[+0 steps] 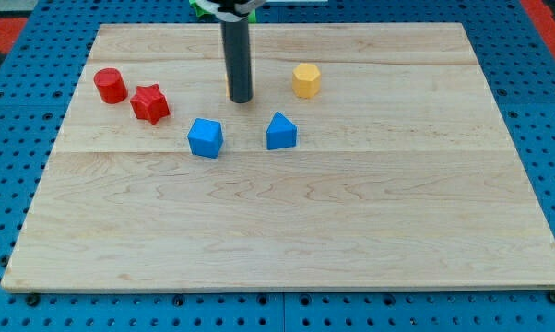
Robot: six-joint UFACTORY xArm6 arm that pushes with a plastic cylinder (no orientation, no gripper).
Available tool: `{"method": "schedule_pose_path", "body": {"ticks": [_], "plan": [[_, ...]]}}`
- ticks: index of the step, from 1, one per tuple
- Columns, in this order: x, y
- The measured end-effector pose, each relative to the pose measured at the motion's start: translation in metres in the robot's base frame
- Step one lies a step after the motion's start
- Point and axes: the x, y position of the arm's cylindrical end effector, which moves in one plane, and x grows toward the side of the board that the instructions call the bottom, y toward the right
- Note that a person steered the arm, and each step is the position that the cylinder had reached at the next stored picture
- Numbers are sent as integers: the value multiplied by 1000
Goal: Move the red star to the top left of the cube
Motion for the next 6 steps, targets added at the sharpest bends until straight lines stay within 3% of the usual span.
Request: {"method": "schedule_pose_path", "body": {"ticks": [1, 2, 6], "plan": [[28, -35], [27, -84], [30, -75]]}}
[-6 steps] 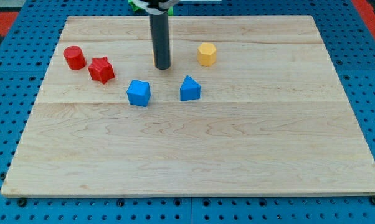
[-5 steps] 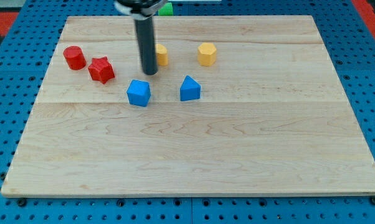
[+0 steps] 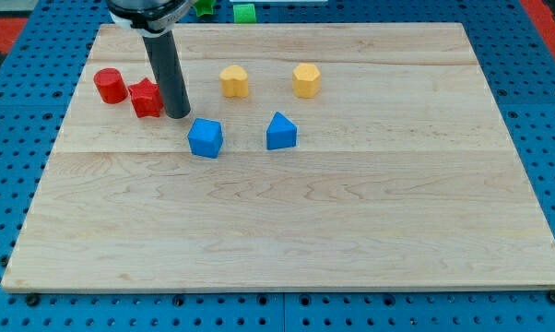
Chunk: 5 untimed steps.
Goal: Move the red star to the top left of the cube
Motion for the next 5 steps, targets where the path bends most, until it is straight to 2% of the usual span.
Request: {"method": "schedule_pose_path", "body": {"ticks": [1, 3, 4, 5], "plan": [[0, -51], [9, -112], [-19, -102], [-36, -62]]}}
